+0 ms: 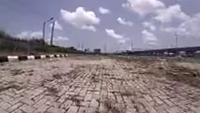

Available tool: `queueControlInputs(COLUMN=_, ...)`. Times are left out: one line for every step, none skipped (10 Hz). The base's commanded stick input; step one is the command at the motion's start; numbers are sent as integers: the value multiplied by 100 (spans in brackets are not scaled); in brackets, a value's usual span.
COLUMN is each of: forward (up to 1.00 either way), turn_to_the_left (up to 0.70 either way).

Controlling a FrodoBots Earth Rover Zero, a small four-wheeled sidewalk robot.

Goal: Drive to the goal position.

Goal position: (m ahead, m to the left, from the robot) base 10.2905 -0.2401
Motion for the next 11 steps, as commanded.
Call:
queueControlInputs(forward=100, turn_to_the_left=0)
queueControlInputs(forward=100, turn_to_the_left=0)
queueControlInputs(forward=100, turn_to_the_left=0)
queueControlInputs(forward=100, turn_to_the_left=0)
queueControlInputs(forward=100, turn_to_the_left=0)
queueControlInputs(forward=100, turn_to_the_left=0)
queueControlInputs(forward=100, turn_to_the_left=0)
queueControlInputs(forward=100, turn_to_the_left=0)
queueControlInputs(forward=100, turn_to_the_left=0)
queueControlInputs(forward=100, turn_to_the_left=0)
queueControlInputs(forward=100, turn_to_the_left=0)
